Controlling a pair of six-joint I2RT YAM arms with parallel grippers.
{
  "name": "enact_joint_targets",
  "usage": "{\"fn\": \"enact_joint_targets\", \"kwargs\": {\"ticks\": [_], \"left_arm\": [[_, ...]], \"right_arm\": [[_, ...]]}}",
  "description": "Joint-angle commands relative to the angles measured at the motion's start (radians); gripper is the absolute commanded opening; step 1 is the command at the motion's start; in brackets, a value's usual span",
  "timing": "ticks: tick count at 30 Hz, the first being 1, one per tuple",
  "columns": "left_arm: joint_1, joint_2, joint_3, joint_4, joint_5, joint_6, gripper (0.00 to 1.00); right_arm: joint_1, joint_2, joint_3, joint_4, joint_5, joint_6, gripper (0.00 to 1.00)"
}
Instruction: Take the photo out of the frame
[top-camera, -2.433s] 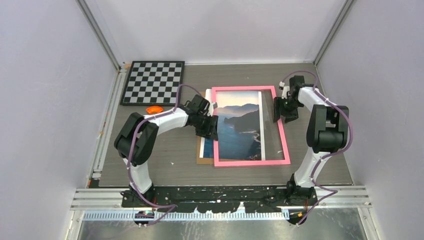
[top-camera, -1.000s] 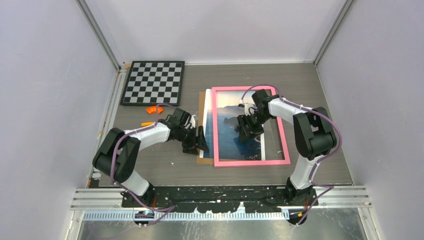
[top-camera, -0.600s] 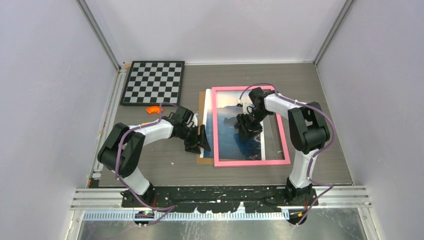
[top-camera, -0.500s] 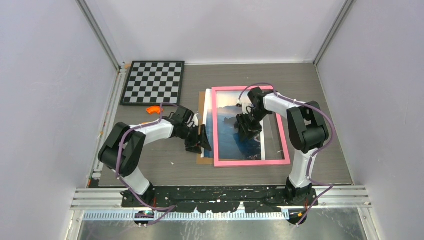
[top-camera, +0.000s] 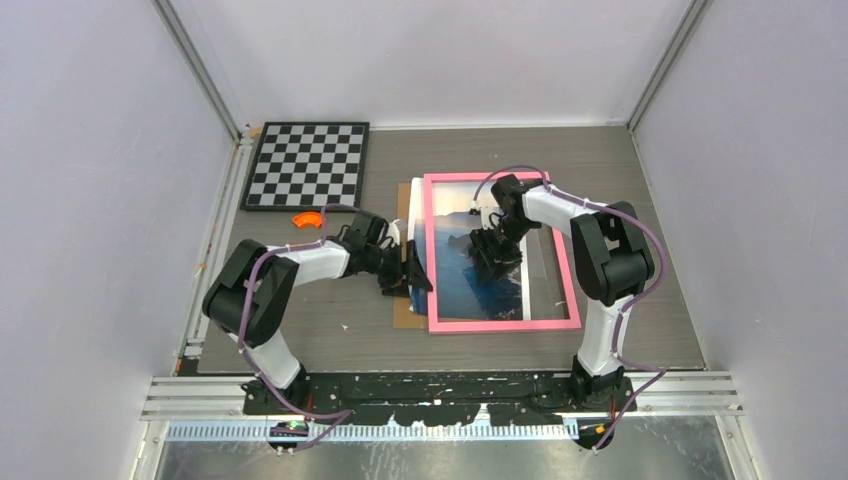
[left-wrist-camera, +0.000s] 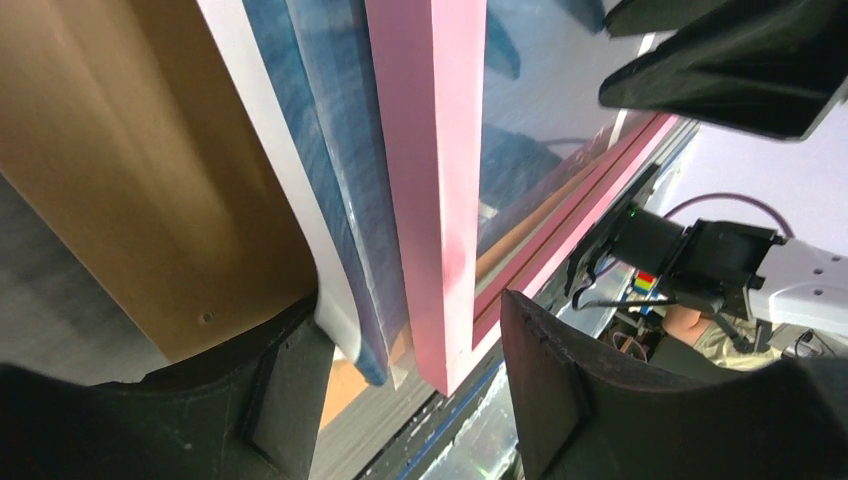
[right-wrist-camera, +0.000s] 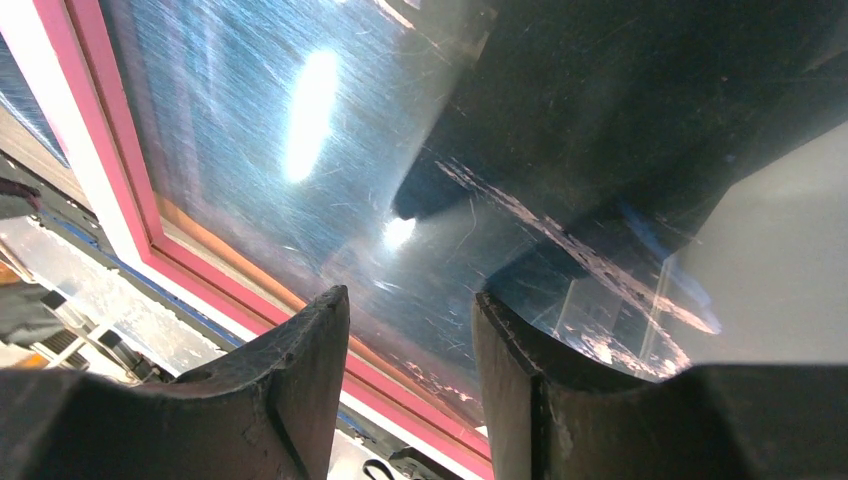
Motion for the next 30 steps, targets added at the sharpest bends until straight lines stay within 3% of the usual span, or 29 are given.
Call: {"fn": "enact_joint_targets", "kwargs": {"ticks": [1, 8, 16, 21, 26, 30], "left_arm": [[0.051, 0.042, 0.005, 0.178, -0.051, 0.013, 0.63], [0.092, 0.102, 0.043, 0.221, -0.036, 0.055, 0.62], [0.099, 0.148, 0.044, 0.257, 0.041, 0.018, 0.30], [0.110, 0.128, 0.022, 0.273, 0.016, 0.025, 0.22], [0.134, 0.129, 0.018, 0.234, -0.034, 0.042, 0.00], [0.162, 0.107, 0.014, 0.202, -0.051, 0.055, 0.00]], "right_arm": [[0.021, 0.093, -0.042, 0.077, 0.103, -0.042, 0.54], [0.021, 0.099, -0.039, 0.078, 0.103, -0.045, 0.54], [0.022, 0.102, -0.038, 0.076, 0.104, -0.046, 0.54], [0.021, 0.099, -0.038, 0.074, 0.098, -0.046, 0.54], [0.020, 0.080, -0.009, 0.045, 0.079, -0.062, 0.56], [-0.041, -0.007, 0.051, 0.002, 0.004, -0.072, 0.61]]}}
